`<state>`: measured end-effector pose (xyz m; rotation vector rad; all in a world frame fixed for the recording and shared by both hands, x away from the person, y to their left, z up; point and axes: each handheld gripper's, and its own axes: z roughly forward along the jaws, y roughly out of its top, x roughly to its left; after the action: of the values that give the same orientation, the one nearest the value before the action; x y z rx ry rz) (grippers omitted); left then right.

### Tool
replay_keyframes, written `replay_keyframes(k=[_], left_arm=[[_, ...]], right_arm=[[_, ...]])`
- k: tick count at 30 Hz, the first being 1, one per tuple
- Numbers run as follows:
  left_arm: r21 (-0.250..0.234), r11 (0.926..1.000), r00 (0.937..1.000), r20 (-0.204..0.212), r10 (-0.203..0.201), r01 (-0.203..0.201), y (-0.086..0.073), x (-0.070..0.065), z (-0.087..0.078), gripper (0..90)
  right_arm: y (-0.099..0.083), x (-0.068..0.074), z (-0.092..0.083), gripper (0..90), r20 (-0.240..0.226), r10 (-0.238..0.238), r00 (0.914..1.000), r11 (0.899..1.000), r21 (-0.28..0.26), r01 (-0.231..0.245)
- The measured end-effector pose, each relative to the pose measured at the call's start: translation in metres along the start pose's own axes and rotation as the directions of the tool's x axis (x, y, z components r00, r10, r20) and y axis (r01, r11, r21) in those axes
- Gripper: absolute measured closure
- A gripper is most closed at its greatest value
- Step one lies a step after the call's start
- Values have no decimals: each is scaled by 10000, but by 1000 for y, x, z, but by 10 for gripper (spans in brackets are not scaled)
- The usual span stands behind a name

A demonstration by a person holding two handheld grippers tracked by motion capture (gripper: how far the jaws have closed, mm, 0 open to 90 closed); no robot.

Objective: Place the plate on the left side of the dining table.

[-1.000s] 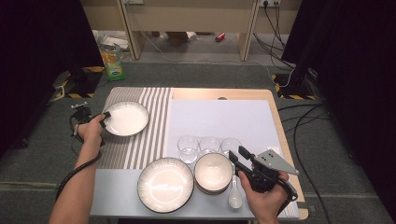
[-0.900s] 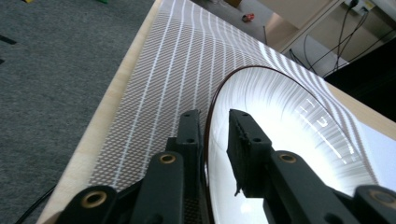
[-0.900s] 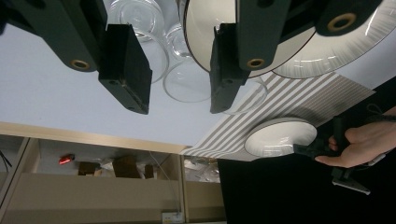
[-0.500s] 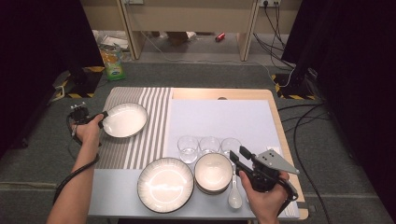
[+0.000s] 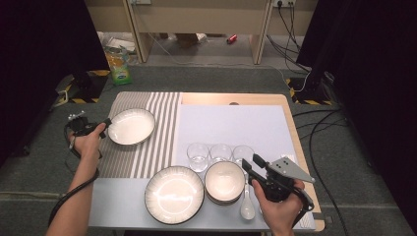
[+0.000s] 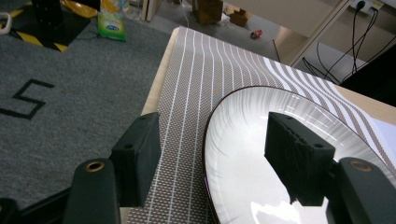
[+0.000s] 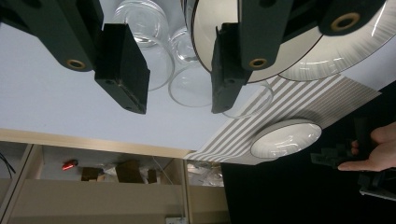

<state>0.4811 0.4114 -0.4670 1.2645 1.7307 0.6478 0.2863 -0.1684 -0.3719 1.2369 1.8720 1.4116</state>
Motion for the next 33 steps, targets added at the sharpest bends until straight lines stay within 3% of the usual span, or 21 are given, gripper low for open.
replay_keyframes(k=[8,14,27,33], left_arm=[[-342,9983,9977,471,481,-465,1,-8,-17,366],[-275,9973,9947,746,706,-687,-4,-15,-21,367],[-362,9907,9809,1400,1351,-1313,-12,-34,-35,364],[-533,9837,9706,1619,1783,-1718,-16,-44,-44,363]], right_arm=[[0,0,0,565,27,-103,9999,9999,17,103],[0,0,0,565,14,-3,10000,10000,42,3],[1,-2,-1,565,91,-149,9998,9999,38,149],[0,-2,-1,566,112,-58,9999,10000,45,58]])
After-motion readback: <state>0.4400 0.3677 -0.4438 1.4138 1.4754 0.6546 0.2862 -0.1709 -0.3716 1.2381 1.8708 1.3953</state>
